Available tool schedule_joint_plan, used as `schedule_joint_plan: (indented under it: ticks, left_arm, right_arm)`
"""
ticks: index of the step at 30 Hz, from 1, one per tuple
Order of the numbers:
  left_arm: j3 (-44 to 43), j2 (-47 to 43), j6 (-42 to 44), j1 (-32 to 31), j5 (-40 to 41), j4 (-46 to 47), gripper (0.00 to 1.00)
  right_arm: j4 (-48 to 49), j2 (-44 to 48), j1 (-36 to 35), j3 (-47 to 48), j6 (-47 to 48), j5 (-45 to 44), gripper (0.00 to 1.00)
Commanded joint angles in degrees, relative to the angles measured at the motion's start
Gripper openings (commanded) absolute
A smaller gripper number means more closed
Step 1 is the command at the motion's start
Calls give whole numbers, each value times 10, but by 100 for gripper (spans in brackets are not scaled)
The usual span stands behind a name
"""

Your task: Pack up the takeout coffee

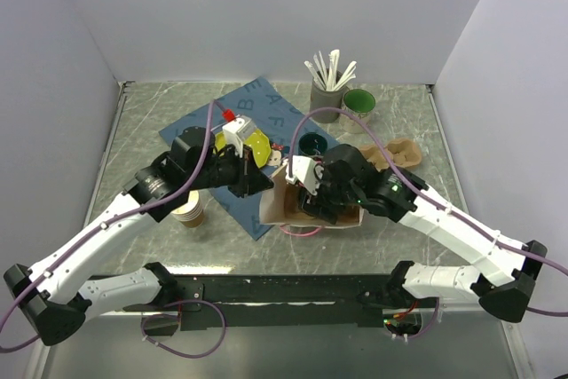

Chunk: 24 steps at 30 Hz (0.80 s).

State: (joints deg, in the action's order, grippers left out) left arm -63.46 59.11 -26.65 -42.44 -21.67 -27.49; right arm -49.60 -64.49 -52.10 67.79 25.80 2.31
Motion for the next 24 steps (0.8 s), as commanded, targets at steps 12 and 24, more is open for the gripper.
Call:
schedule_joint_plan:
  ticks: [12,24]
  left_arm:
    - [-19,-10,45,-3,-57,-8,1]
    - [112,-89,173,-7,-92,182,1]
  right_arm:
    - [24,64,2,-62,-66,-63,63]
    - [96,67,2,-127,-23,-88,63]
